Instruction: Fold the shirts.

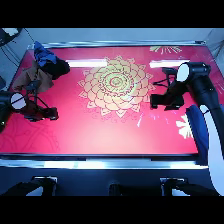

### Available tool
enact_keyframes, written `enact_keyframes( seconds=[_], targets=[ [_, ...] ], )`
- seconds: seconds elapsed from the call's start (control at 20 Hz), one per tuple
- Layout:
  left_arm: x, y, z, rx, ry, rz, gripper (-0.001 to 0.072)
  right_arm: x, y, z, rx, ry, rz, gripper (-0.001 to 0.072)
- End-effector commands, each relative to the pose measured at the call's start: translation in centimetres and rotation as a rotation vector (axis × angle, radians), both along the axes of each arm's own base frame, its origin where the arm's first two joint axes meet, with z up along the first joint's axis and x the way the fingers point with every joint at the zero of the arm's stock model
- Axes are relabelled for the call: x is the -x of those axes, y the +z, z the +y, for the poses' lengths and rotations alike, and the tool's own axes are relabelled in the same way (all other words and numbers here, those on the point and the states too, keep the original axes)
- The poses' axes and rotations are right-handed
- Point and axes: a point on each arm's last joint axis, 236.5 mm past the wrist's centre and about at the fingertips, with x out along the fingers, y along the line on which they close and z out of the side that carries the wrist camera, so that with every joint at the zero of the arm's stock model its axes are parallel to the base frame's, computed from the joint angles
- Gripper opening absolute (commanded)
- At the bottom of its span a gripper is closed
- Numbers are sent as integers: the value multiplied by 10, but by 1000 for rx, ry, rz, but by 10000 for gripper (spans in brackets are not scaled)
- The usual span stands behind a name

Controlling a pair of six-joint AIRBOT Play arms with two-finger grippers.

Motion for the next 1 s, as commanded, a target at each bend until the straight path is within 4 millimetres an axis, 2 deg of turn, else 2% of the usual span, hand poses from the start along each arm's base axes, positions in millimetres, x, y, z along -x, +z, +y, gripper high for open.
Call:
enact_keyframes(
  seconds=[0.0, 0.85, 0.95],
  targets=[
    [0, 0, 0, 0, 0, -1, 705, 0, 0, 0, 0, 0, 1, 689],
    [0, 0, -1, 4, 7, -2, 705, 0, 0, 0, 0, 0, 1, 689],
    [-16, 3, -5, 27, 23, -66, 705, -7, 0, 1, -6, -15, -26, 689]
  ],
)
